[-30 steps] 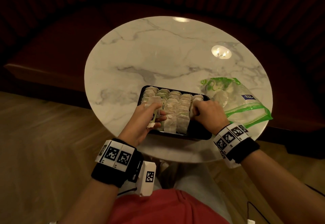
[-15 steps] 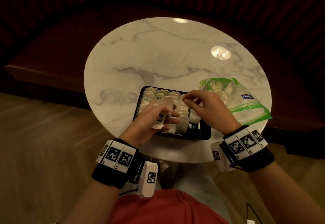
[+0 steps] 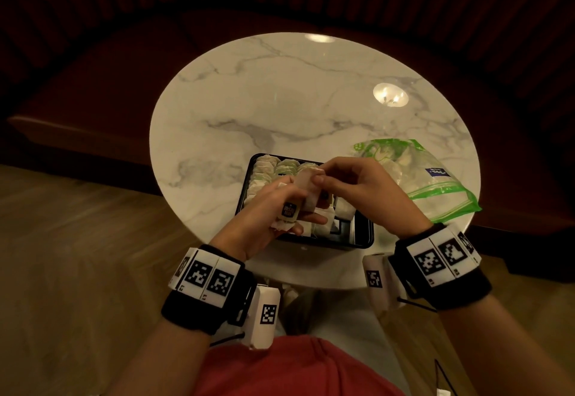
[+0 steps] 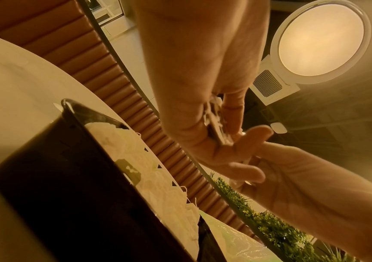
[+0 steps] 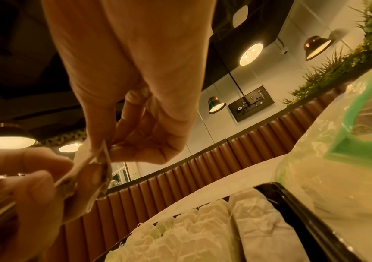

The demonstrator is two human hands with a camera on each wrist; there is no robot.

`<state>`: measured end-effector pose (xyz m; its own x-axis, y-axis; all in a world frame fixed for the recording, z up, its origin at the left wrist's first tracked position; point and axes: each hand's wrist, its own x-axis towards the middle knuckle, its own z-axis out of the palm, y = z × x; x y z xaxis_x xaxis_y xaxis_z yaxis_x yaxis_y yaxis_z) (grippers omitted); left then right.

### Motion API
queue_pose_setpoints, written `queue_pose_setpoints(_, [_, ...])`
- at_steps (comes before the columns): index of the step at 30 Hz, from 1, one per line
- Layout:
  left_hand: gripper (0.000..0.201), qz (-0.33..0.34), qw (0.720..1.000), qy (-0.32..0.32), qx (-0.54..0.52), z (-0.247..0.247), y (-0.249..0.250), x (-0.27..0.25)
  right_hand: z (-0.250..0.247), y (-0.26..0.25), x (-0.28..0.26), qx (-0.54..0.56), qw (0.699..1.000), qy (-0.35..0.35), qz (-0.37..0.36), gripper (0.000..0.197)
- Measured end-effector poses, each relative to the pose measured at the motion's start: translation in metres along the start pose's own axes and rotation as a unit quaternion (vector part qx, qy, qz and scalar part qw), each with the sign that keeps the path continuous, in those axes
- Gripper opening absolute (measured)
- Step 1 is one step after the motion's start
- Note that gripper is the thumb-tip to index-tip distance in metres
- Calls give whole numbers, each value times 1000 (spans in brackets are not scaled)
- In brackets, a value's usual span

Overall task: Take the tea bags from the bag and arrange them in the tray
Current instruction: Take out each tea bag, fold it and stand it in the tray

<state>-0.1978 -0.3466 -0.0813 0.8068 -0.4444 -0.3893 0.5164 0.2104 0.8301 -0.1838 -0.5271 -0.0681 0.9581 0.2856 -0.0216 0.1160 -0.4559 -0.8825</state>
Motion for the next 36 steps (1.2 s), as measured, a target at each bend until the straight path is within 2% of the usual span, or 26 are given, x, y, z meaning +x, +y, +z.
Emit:
queue_pose_setpoints(9, [21,36,996,80,11,-3,-1,2,-5,-2,-1,53,998,23,36,16])
queue_pose_setpoints(12, [10,59,993,99,24,0,-2,4,-2,-3,-4,142,987,1,70,14])
queue_pose_setpoints(16, [7,77,990,117,17,-1,-2,4,-3,-1,-8,195,977,-5,91,38])
queue_pose_setpoints(18, [6,81,988,129,11,-3,-1,4,-6,-1,-8,201,975,15,90,40])
queue_pose_setpoints(23, [20,84,984,150,38,-4,-1,5,-13,-2,-8,208,972,85,72,32])
queue_pose_setpoints(29, [13,85,979,172,64,-4,-3,7,-15,-11,-6,170,973,155,34,33])
queue_pose_setpoints(36, [8,114,970,178,124,-1,-1,8,-7,-15,-7,210,966,149,20,33])
